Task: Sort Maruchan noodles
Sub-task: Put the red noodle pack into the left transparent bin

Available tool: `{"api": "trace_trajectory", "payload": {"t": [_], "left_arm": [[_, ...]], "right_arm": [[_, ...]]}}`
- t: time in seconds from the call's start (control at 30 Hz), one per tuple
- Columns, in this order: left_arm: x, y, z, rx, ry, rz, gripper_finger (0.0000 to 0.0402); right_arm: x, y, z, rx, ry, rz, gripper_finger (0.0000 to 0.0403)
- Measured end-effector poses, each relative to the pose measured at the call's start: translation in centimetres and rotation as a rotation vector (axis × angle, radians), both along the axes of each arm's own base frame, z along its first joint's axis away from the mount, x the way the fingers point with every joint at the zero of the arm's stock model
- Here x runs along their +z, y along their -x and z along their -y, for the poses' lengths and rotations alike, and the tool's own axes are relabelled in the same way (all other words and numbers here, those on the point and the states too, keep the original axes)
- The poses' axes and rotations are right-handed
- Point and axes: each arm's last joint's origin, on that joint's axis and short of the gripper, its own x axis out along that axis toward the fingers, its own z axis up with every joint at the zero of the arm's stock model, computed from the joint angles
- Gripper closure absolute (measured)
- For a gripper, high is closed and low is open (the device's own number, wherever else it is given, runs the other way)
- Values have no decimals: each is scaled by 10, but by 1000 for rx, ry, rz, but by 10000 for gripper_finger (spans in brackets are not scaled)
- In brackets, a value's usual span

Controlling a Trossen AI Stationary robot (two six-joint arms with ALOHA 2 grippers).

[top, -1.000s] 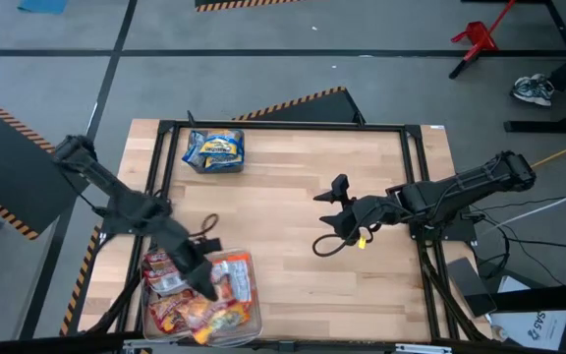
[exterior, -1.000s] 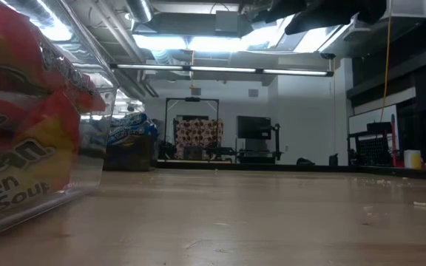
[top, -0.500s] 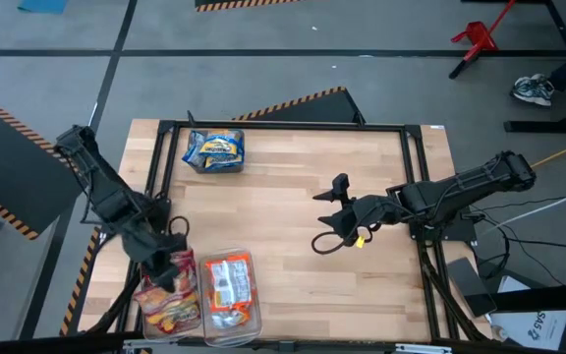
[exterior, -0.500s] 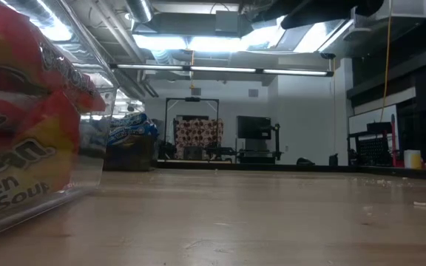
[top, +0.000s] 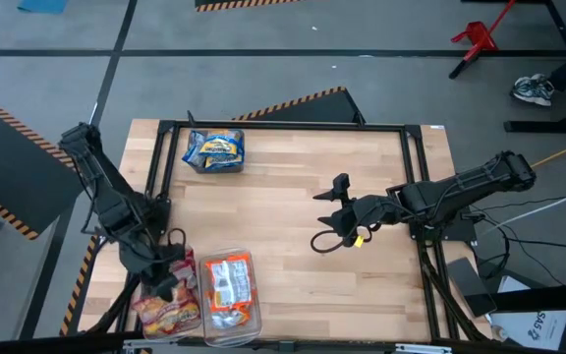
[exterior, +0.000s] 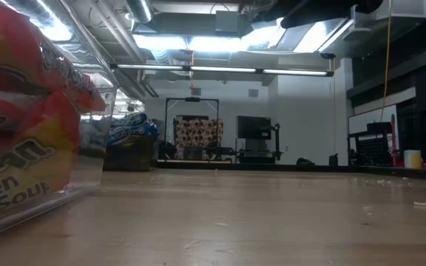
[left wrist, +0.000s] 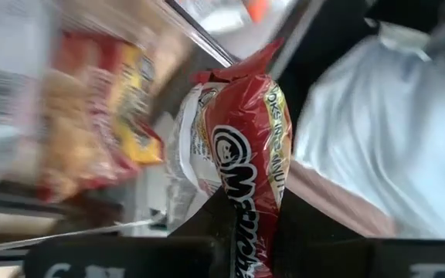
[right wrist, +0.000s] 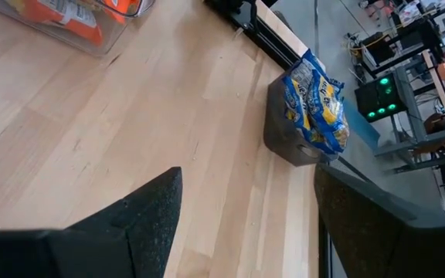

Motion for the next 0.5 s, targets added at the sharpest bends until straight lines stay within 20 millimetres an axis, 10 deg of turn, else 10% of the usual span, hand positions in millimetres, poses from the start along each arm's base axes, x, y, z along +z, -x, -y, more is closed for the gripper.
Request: {"api": "trace_trajectory", "payload": {"t": [0.5], "left_arm": [[-62, 3, 2, -118, 72, 8, 363]], "right_arm": [[0, 0, 0, -2, -3, 2, 127]]}}
